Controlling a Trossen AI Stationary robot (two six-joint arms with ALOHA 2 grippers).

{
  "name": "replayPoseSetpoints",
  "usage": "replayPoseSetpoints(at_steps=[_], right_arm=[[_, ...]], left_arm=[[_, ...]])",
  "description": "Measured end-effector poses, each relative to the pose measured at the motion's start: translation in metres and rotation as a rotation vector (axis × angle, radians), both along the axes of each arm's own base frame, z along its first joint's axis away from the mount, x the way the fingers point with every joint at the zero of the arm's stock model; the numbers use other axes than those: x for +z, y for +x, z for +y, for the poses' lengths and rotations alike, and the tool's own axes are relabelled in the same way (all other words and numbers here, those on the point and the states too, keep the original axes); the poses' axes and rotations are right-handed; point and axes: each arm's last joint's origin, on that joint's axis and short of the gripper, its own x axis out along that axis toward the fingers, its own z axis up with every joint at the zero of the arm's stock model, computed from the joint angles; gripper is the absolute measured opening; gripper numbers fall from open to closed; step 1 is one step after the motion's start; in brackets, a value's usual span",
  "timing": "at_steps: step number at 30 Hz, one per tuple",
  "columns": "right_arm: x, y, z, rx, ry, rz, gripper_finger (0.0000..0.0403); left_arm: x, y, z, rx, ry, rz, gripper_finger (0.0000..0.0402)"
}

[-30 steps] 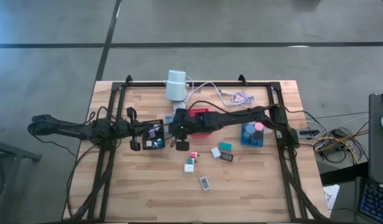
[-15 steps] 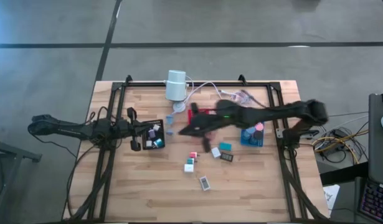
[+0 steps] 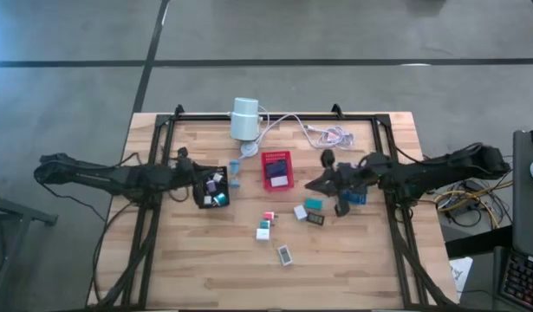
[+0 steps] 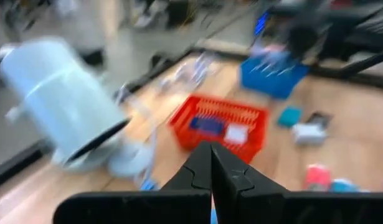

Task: Pick & Place Office items
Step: Put the light blue hourglass into the blue basket

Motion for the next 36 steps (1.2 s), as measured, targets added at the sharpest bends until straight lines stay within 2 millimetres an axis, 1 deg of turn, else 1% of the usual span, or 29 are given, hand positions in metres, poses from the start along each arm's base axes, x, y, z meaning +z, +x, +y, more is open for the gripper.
replayPoseSetpoints(at_steps=[3, 6, 9, 12, 18, 21, 23, 27, 32, 36], right_arm=[[-0.012, -0.015, -0.002, -0.055, -0.001, -0.004, 0.0008], [-0.023, -0.025, -0.003, -0.100, 0.000, 0.010, 0.0008], [-0.031, -0.031, -0.004, -0.119, 0.001, 0.023, 0.0008], [-0.035, -0.034, -0.004, -0.122, -0.002, 0.030, 0.0008], [-0.034, -0.036, -0.004, -0.122, 0.000, 0.026, 0.0008], [-0.035, -0.037, -0.004, -0.119, 0.000, 0.028, 0.0008], [-0.036, -0.037, -0.004, -0.119, 0.000, 0.031, 0.0008], [-0.036, -0.038, -0.004, -0.118, 0.000, 0.031, 0.0008], [-0.039, -0.038, -0.004, -0.113, -0.002, 0.056, 0.0008], [-0.039, -0.038, -0.004, -0.111, -0.006, 0.063, 0.0008]], left_arm=[[0.007, 0.016, -0.001, 0.045, -0.001, 0.174, 0.0000], [0.016, 0.039, -0.001, 0.068, 0.006, 0.357, 0.0000], [0.026, 0.071, -0.002, 0.083, 0.027, 0.497, 0.0000], [0.031, 0.103, 0.000, 0.071, 0.073, 0.627, 0.0003], [0.035, 0.153, 0.010, -0.076, 0.206, 0.966, 0.0031], [0.037, 0.172, 0.018, -0.297, 0.258, 1.110, 0.0048], [0.037, 0.181, 0.023, -0.436, 0.286, 1.177, 0.0054], [0.035, 0.192, 0.035, -0.555, 0.366, 1.256, 0.0058], [0.024, 0.189, 0.044, -0.662, 0.446, 1.328, 0.0070], [0.009, 0.186, 0.045, -0.736, 0.507, 1.352, 0.0106]])
